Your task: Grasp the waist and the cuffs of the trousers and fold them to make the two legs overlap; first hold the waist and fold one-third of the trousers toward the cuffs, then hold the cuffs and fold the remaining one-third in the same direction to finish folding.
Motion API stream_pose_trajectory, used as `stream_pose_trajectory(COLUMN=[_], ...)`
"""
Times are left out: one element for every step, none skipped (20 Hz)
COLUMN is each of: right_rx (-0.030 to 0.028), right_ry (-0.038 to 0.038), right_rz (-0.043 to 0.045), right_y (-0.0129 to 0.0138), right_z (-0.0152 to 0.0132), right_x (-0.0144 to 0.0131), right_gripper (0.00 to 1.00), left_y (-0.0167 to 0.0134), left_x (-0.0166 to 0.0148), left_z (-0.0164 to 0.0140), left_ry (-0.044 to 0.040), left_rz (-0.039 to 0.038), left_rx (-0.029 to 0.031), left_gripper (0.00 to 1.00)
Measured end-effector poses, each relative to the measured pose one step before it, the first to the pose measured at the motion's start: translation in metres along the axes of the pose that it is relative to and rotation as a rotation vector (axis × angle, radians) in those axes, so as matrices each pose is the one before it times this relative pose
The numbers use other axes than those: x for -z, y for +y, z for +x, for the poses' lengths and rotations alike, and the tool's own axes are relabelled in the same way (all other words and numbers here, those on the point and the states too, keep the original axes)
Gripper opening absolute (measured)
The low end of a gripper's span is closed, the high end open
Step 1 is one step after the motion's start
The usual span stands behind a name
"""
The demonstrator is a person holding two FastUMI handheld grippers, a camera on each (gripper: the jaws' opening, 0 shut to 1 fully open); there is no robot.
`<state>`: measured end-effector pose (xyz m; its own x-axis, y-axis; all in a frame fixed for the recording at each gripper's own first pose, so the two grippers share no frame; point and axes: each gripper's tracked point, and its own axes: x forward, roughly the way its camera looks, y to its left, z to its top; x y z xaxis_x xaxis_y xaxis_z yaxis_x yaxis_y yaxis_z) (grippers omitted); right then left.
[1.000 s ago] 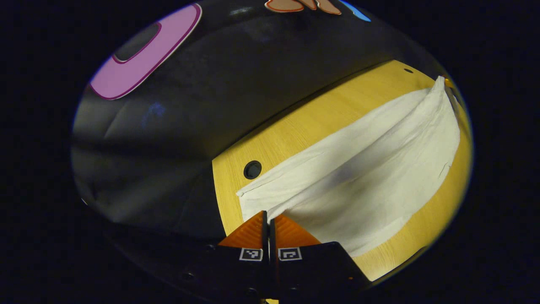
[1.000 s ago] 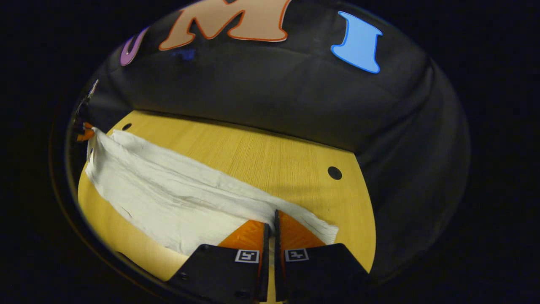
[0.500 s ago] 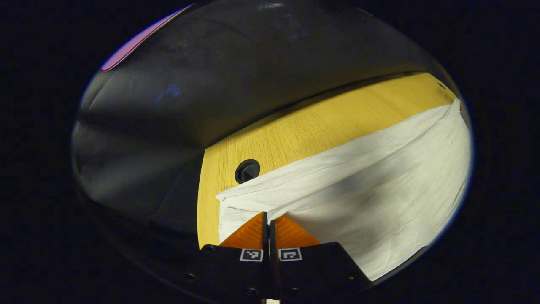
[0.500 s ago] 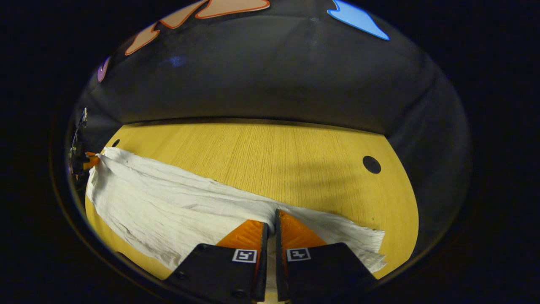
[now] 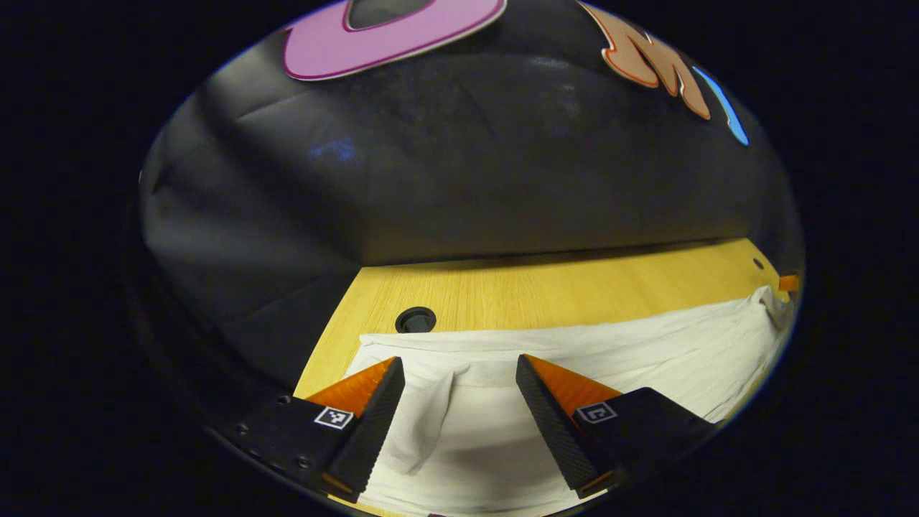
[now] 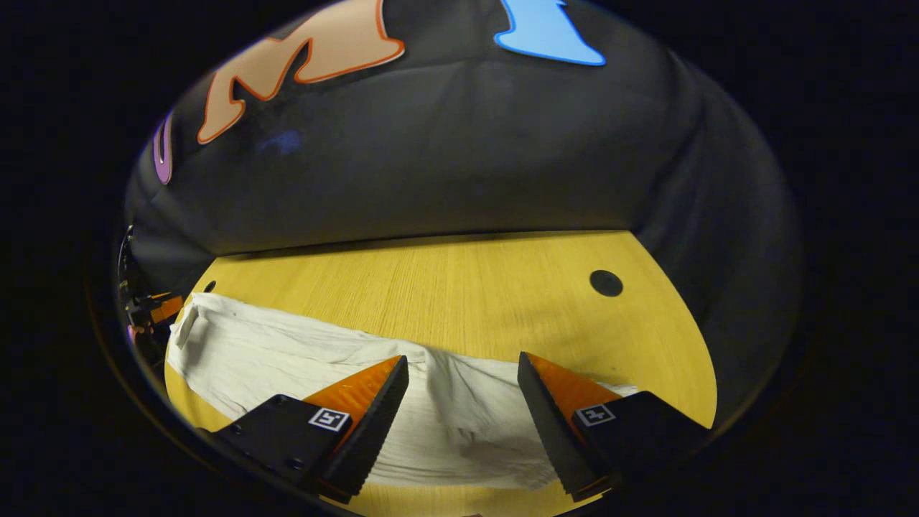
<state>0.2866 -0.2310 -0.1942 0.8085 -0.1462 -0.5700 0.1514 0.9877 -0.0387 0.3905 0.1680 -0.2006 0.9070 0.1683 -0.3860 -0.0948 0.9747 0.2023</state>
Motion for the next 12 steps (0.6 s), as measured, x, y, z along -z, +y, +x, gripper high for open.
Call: stream_pose_trajectory(right_rx=[0.02610,0.02518,0.02108,0.02055,0.02165,0.02520,0.02085,0.01358,0.01250,0.01209,0.01451,0.01472], right_ry=[-0.01417,-0.00834,-0.00238,-0.00032,0.00012,0.00555,0.00611,0.00971,0.01077,0.01053,0.00979,0.01295], right_rz=[0.00611,0.00750,0.01307,0.01449,0.00979,0.00862,0.01163,0.01470,0.01564,0.01027,0.00386,0.00104], right_y=[-0.01411,-0.01527,-0.01514,-0.01426,-0.01653,-0.01762,-0.01405,-0.01097,-0.01073,-0.01002,-0.00880,-0.00925], right_z=[-0.00984,-0.01076,-0.01021,-0.00923,-0.00937,-0.00705,-0.00441,-0.00264,-0.00111,-0.00007,0.00278,0.00479], right_x=[-0.00052,0.00170,0.00431,0.00335,0.00473,0.00640,0.00728,0.00724,0.00770,0.00683,0.00683,0.00929], right_gripper=[0.98,0.95,0.98,0.98,0.98,0.95,0.95,0.95,0.98,0.94,0.94,0.98], left_y=[0.00170,0.00207,0.00265,0.00335,0.00098,0.00269,0.00236,-0.00005,-0.00182,-0.00019,-0.00076,0.00047], left_x=[-0.00033,-0.00147,0.00246,0.00049,0.00157,0.00213,0.00312,0.00148,-0.00397,-0.00013,0.00046,0.00040], left_z=[0.00191,-0.00016,0.00234,0.00014,0.00149,0.00185,0.00099,0.00029,-0.00079,-0.00028,0.00190,0.00075], left_ry=[-0.02040,-0.01738,-0.01572,-0.01557,-0.01960,-0.01793,-0.01129,-0.00614,-0.00518,-0.00097,0.00228,0.00563], left_rz=[-0.02791,-0.02619,-0.02195,-0.01596,-0.01205,-0.00827,-0.00912,-0.00816,-0.00596,-0.00622,-0.00336,-0.00094], left_rx=[0.00544,0.00270,-0.00243,-0.00585,-0.01128,-0.01079,-0.00976,-0.00635,-0.00369,-0.00544,-0.00210,-0.00613], left_gripper=[0.96,0.96,0.97,0.97,0.97,0.98,0.97,0.98,0.98,0.99,0.99,0.99])
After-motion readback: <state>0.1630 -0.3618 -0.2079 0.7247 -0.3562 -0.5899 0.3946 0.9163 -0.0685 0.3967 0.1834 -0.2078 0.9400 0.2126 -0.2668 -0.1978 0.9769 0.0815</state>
